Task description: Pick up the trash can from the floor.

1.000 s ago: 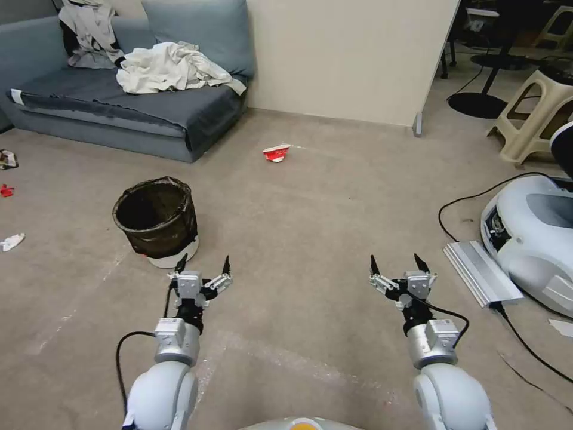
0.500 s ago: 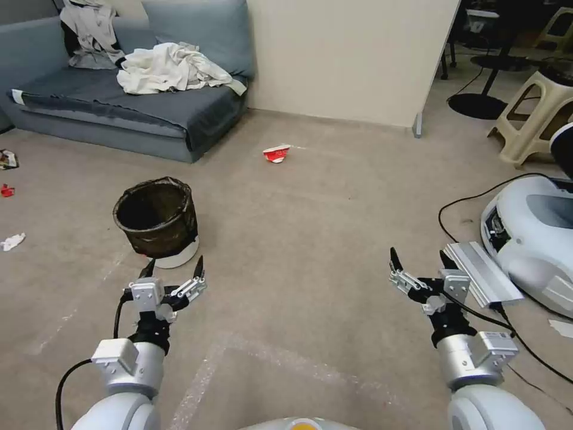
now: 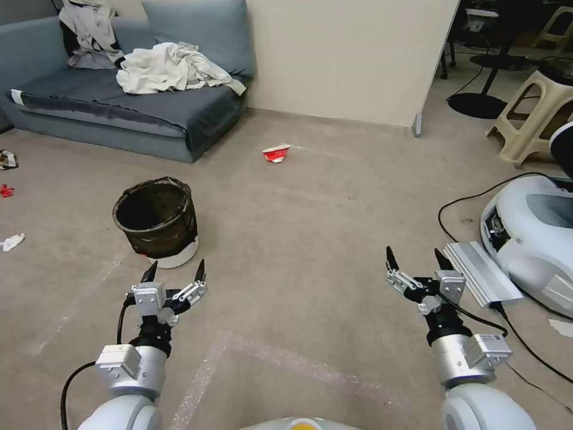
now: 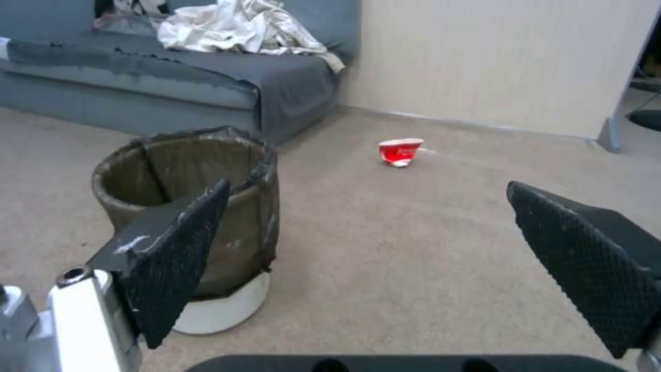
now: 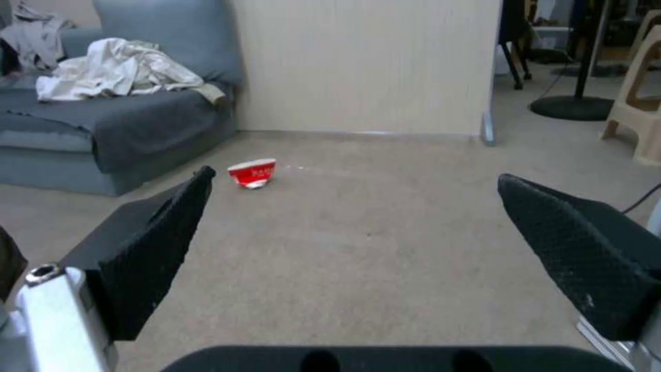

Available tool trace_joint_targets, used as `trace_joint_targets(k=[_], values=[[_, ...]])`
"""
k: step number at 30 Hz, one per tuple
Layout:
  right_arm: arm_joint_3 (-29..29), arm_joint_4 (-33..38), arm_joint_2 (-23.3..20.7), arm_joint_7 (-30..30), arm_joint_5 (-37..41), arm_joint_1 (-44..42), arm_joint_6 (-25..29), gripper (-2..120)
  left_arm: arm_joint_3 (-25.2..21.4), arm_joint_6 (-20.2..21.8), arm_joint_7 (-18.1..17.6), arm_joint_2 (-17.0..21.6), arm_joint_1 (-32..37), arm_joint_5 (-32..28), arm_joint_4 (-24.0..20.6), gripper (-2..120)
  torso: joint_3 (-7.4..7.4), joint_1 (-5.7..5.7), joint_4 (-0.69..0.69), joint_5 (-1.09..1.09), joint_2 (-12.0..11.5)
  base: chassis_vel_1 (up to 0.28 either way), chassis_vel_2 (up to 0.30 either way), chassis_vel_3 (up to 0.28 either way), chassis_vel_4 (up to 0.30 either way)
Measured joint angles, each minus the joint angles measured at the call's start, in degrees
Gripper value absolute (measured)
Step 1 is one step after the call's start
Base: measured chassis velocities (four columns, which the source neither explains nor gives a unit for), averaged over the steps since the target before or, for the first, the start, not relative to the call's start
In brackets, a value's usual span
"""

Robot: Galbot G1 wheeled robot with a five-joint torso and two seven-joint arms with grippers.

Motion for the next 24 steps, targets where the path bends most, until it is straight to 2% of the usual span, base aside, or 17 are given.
trace_joint_targets(k=[24], values=[[0.1, -0.6, -0.7, -0.6, 0.9, 0.7, 1.1, 100, -0.9, -1.0, -0.3, 0.2, 0.3, -0.2, -0.1, 100, 0.0, 0.0, 0.01, 0.0, 0.0, 0.038, 0.041, 0.045, 0.046]])
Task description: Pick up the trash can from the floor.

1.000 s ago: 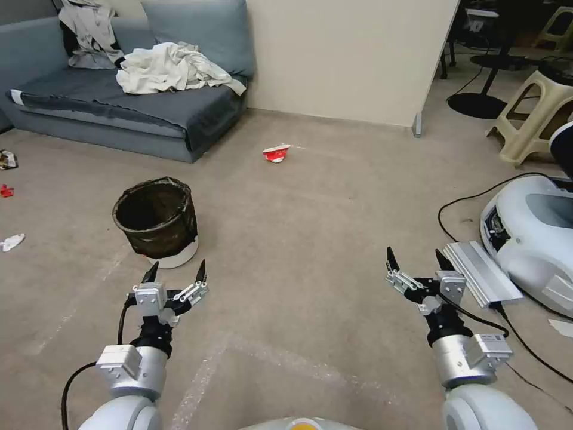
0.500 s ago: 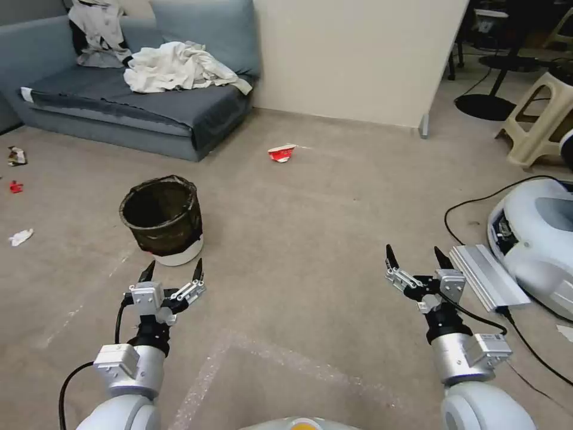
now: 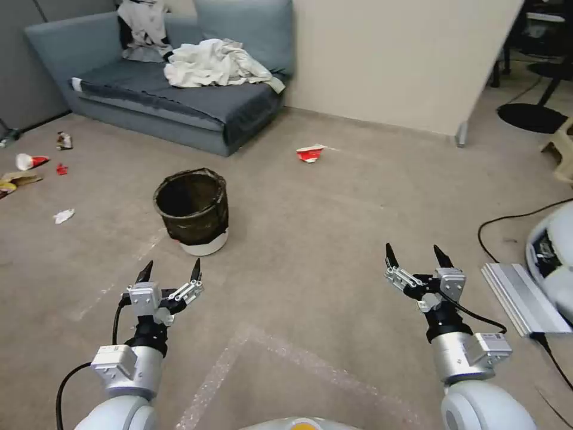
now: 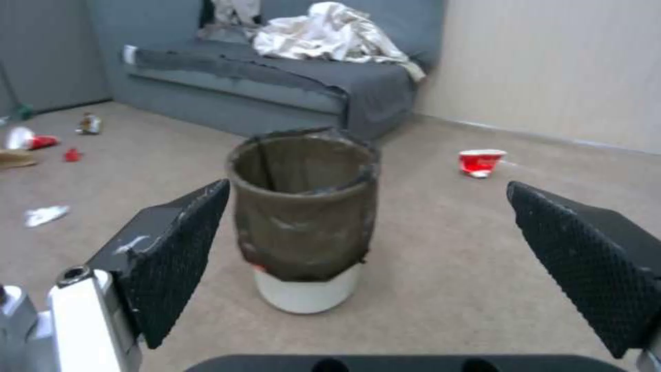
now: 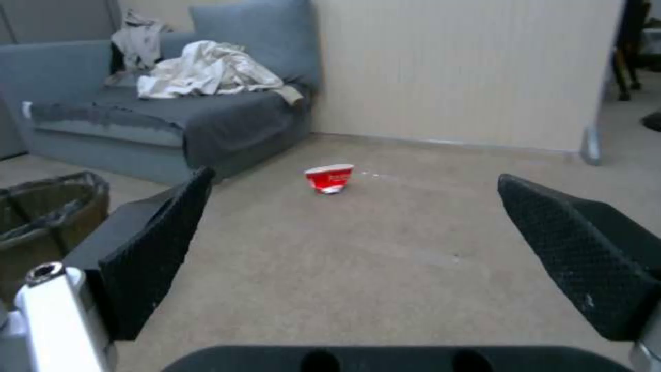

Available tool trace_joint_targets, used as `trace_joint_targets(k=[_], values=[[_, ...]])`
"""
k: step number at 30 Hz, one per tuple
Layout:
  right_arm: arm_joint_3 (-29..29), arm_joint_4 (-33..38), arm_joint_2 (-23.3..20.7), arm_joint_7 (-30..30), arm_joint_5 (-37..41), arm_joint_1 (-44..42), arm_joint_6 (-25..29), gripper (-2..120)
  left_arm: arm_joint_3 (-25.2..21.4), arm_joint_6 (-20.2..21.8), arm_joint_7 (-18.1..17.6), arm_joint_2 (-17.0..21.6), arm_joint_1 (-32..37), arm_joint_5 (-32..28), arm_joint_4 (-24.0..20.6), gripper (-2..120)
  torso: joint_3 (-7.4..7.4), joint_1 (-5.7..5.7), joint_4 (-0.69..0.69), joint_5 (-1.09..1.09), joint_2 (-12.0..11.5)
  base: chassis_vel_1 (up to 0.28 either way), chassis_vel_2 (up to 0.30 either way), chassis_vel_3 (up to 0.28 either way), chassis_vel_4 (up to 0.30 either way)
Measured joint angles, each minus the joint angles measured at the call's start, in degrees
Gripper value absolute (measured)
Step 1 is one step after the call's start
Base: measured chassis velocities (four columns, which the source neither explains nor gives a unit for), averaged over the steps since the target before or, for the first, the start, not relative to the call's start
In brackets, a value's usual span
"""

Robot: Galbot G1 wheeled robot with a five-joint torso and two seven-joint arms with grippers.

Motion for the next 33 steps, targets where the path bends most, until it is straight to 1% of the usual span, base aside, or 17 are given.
trace_joint_targets(k=[25, 28, 33], values=[[-0.1, -0.1, -1.1, -0.7, 1.2, 0.2, 0.5, 100, -0.1, -1.1, -0.4, -1.0, 0.4, 0.1, -0.2, 100, 0.0, 0.0, 0.0, 0.0, 0.0, 0.055, 0.051, 0.055, 0.057], [-0.1, -0.2, -1.2, -1.0, 1.2, 0.2, 0.7, 100, 0.0, -1.1, -1.3, -1.0, 0.5, 0.2, -0.2, 100, 0.0, 0.0, 0.0, 0.0, 0.0, 0.055, 0.044, 0.051, 0.056], [-0.1, -0.5, -1.3, -1.5, 1.4, 0.4, 1.0, 100, -0.1, -1.2, -1.8, -1.0, 0.4, 0.2, -0.2, 100, 0.0, 0.0, 0.0, 0.0, 0.0, 0.019, 0.02, 0.022, 0.019]])
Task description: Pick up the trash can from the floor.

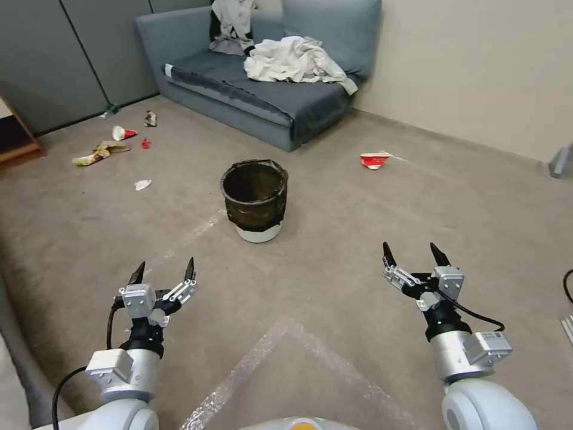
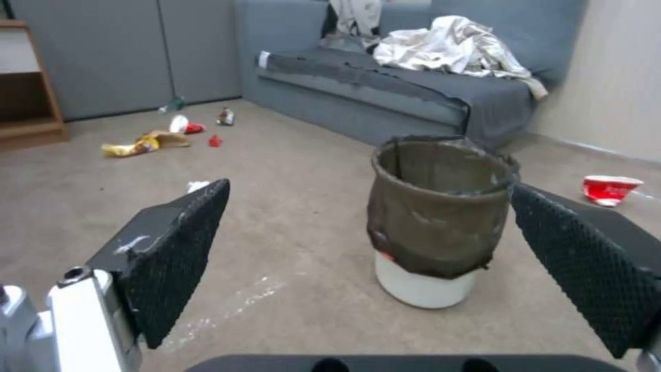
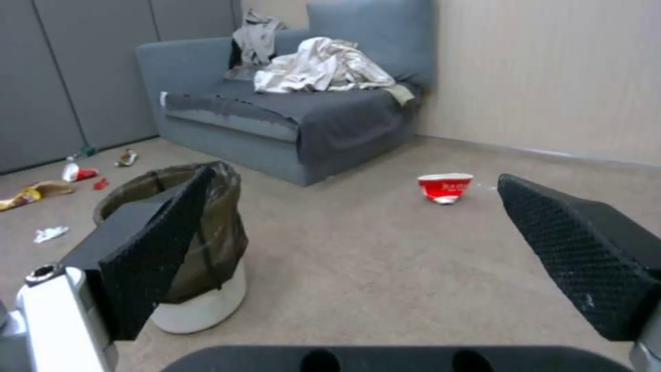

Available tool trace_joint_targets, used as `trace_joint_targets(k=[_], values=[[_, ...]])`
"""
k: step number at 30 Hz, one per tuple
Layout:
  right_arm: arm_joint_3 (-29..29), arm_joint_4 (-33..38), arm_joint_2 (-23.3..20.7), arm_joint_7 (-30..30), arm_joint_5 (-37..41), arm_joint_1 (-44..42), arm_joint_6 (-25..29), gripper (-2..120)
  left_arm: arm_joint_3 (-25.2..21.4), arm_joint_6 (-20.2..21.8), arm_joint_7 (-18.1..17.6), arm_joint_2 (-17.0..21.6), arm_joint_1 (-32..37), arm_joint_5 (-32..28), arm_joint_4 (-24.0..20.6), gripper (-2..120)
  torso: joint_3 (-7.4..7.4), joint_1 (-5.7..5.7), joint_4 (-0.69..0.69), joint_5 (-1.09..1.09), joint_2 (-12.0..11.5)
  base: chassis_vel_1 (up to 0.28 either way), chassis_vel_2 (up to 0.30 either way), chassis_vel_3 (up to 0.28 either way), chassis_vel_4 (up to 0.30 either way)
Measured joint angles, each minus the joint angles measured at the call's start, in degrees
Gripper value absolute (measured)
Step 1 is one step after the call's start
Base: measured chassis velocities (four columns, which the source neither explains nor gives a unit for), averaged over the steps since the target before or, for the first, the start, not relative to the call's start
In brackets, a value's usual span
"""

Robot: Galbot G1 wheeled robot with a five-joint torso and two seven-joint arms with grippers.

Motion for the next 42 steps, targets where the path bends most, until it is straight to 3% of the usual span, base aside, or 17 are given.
trace_joint_targets(k=[23, 42], values=[[0.0, -2.2, 0.1, -6.0, 0.4, 0.9, 3.2, 100, -0.8, 0.3, -2.0, 1.2, -0.9, -1.8, 0.0, 100, 0.0, 0.0, 0.0, 0.0, 0.0, -0.012, 0.013, 0.015, -0.009], [-0.9, -2.6, 0.3, -6.1, 0.3, 1.2, 3.0, 100, -1.4, 1.9, -2.5, 2.1, -2.4, -3.6, 0.7, 100, 0.0, 0.0, 0.0, 0.0, 0.0, -0.17, 0.168, 0.169, -0.165]])
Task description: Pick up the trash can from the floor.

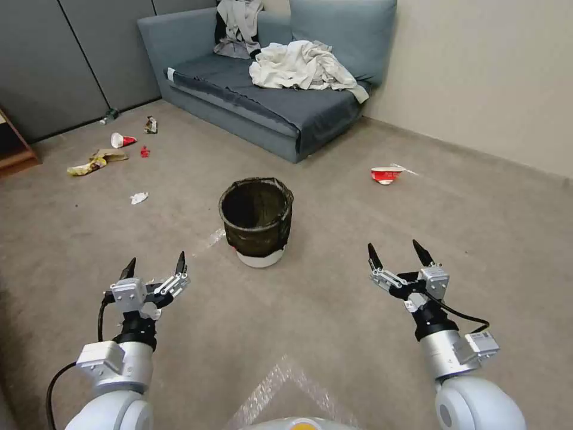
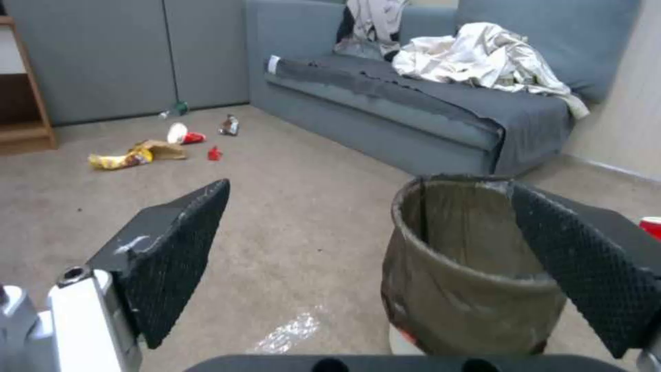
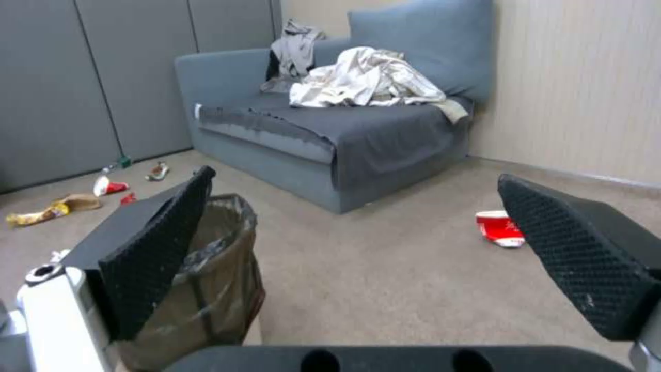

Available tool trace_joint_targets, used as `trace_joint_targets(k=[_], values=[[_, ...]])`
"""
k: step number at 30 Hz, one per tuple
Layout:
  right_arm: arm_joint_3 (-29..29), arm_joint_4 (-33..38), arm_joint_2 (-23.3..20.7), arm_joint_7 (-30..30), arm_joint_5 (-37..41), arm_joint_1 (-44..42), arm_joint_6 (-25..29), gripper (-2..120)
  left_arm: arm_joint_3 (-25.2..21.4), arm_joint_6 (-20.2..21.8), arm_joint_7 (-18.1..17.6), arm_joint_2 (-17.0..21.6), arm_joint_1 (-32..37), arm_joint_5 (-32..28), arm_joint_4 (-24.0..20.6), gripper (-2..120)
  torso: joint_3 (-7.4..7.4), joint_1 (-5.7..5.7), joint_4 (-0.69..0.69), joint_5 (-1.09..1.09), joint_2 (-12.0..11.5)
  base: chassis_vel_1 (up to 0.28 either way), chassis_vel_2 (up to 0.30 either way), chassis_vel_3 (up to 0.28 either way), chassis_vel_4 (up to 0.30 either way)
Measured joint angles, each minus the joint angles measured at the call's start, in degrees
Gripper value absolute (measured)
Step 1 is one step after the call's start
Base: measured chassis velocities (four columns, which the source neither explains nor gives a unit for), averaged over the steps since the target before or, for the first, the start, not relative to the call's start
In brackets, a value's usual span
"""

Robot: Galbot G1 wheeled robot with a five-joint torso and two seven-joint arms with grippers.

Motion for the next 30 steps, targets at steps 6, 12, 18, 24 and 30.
trace_joint_targets(k=[6, 12, 18, 24, 30], values=[[-0.2, -0.2, 0.0, 0.0, 0.0, 0.2, 0.0, 100, 0.0, 0.8, -0.7, 0.5, -0.8, -1.0, 0.5, 100, 0.0, 0.0, -0.01, -0.01, 0.0, -0.162, 0.155, 0.14, -0.156], [-0.7, -1.0, 0.0, 0.0, -0.2, 0.7, -0.1, 100, 0.0, 1.6, -1.0, 1.4, -2.2, -1.6, 2.0, 100, -0.01, 0.0, 0.0, -0.03, 0.0, -0.173, 0.182, 0.163, -0.166], [-0.8, -1.5, -0.2, 0.0, -0.2, 1.2, -0.1, 100, 0.3, 2.4, -1.2, 2.0, -3.2, -2.4, 3.1, 100, 0.0, 0.0, 0.0, 0.01, 0.0, -0.165, 0.154, 0.164, -0.163], [-1.2, -1.7, -0.2, -0.3, -0.3, 1.8, -0.1, 100, 0.9, 3.9, -2.7, 3.3, -5.0, -3.7, 4.7, 100, 0.0, 0.0, 0.01, 0.02, 0.0, -0.139, 0.149, 0.142, -0.138], [-1.2, -1.9, -0.4, -0.9, -0.3, 2.2, 0.1, 100, 2.6, 9.8, -7.5, 6.1, -8.0, -6.9, 5.9, 100, 0.0, 0.0, 0.0, 0.01, 0.0, -0.039, 0.031, 0.046, -0.031]])
